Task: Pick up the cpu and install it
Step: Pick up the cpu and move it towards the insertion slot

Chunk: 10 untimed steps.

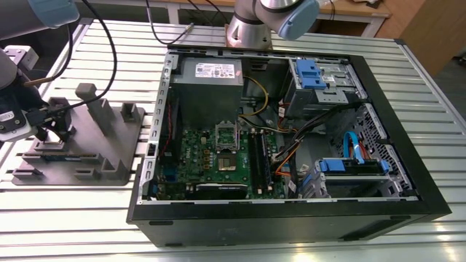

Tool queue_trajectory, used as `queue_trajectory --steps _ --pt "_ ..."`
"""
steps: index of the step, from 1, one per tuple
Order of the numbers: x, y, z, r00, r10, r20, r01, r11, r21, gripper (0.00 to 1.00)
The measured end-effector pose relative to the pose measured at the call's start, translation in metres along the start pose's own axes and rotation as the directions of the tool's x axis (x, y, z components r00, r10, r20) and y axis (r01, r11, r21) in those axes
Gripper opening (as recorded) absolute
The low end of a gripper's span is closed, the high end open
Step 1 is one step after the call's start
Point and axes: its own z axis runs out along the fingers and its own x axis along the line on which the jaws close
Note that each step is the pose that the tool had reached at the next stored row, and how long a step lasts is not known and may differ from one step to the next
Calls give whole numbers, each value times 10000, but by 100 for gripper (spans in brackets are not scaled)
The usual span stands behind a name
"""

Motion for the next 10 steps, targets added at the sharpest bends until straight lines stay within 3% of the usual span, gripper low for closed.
queue_trajectory --steps 10 --pt "0 0 1 10000 0 0 0 10000 0 47"
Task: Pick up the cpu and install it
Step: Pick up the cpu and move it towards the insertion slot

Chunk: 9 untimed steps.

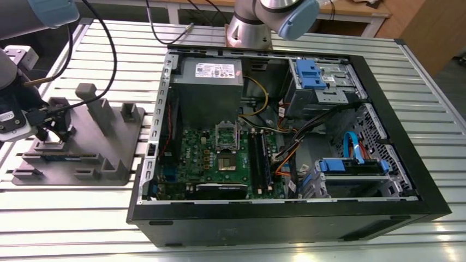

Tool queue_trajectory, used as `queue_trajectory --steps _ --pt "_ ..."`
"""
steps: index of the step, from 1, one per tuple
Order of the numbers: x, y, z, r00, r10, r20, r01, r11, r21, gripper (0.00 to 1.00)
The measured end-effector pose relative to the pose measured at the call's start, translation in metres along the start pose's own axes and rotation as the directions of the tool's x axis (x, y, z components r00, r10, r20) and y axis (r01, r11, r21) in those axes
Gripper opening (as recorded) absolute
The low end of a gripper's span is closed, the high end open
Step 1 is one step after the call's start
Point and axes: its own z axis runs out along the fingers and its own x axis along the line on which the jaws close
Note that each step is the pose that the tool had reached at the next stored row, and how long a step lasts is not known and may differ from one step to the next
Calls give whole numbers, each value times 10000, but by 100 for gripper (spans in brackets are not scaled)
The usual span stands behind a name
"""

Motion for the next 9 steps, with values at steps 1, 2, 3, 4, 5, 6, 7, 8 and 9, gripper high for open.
queue_trajectory --steps 1,2,3,4,5,6,7,8,9 --pt "0 0 0 10000 0 1 0 10000 0 47" --pt "0 0 0 10000 0 0 0 10000 0 47" --pt "0 0 0 10000 0 0 0 10000 0 47" --pt "0 0 0 10000 0 0 0 10000 0 47" --pt "-1 0 -3 10000 0 3 0 10000 -2 47" --pt "-1 1 -13 10000 0 3 0 10000 -2 47" --pt "-1 2 -25 10000 0 1 0 10000 -1 47" --pt "-1 2 -38 10000 0 0 0 10000 0 47" --pt "-1 3 -48 10000 0 1 0 10000 -1 47"
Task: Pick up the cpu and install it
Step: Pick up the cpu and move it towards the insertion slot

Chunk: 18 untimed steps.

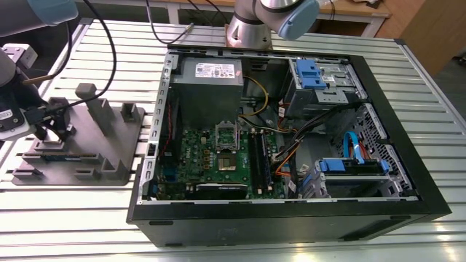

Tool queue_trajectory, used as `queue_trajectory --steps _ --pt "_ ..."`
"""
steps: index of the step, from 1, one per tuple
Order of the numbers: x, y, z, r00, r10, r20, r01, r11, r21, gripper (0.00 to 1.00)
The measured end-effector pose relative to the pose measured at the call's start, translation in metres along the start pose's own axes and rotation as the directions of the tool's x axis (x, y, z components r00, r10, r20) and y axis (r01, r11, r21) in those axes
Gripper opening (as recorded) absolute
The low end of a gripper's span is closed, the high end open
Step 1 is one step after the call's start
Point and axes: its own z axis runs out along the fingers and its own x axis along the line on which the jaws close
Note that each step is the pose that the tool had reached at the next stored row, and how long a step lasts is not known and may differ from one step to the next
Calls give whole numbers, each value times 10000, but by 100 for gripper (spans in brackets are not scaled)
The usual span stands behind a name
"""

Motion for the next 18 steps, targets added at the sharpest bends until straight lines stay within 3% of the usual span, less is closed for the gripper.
queue_trajectory --steps 8,18 --pt "-1 1 -23 10000 0 -1 0 10000 0 47" --pt "-3 10 -173 10000 0 -1 0 10000 1 47"
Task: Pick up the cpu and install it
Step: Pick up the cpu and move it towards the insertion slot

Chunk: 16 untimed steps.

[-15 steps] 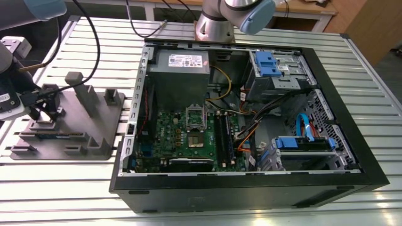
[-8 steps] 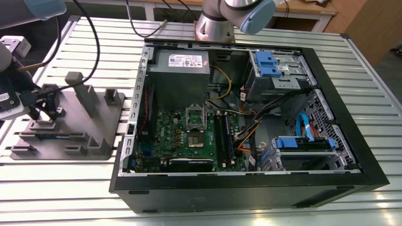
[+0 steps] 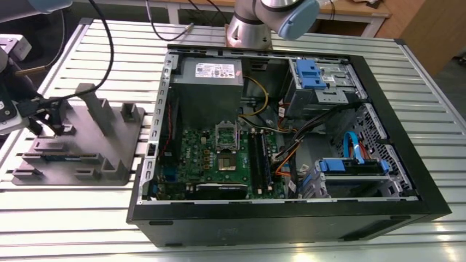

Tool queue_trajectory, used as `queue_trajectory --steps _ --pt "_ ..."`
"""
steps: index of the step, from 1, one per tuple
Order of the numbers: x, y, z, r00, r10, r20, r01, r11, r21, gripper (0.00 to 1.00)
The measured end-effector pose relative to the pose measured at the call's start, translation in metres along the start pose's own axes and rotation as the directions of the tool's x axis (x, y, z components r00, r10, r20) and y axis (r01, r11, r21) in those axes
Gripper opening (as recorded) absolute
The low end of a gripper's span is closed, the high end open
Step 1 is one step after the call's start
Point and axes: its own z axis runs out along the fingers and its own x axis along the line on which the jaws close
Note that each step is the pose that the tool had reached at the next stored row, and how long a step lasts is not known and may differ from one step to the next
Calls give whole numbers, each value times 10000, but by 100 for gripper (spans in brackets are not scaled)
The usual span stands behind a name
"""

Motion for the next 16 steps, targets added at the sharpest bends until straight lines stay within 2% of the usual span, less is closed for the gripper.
queue_trajectory --steps 11,16 --pt "-4 10 -191 10000 0 1 0 10000 -1 47" --pt "-4 11 -213 10000 -1 0 1 10000 0 47"
